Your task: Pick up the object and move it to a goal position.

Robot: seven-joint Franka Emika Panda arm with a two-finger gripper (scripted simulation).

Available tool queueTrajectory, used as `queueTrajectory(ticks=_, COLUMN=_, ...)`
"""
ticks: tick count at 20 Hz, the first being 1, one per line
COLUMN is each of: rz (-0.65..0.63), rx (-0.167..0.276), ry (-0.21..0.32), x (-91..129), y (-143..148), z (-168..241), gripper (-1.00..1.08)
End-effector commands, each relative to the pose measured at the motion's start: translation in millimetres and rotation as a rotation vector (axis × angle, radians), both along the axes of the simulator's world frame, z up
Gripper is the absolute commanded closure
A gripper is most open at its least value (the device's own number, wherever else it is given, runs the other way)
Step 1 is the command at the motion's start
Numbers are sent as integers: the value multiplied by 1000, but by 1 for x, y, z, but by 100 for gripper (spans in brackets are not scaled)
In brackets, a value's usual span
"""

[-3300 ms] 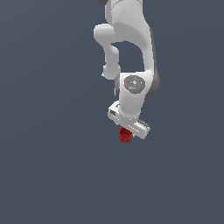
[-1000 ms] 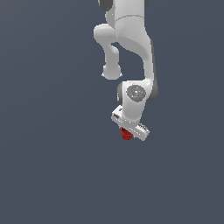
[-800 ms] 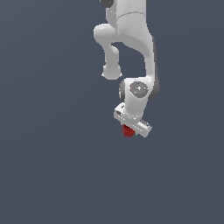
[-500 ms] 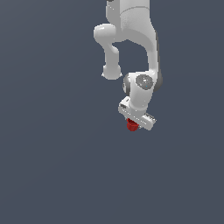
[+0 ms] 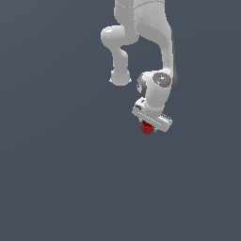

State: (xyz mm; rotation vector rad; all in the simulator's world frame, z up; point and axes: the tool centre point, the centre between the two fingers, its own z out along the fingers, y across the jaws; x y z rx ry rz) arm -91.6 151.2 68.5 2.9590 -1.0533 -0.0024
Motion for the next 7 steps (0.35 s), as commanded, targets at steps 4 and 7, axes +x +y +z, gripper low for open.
queueTrajectory(ticks=4, rz=-2, rx=0, ry=-2, x=-3, y=3, z=2, gripper=108)
queueTrajectory(ticks=7, rz=-2, rx=0, ry=-2, x=-1, y=2, z=1, gripper=108)
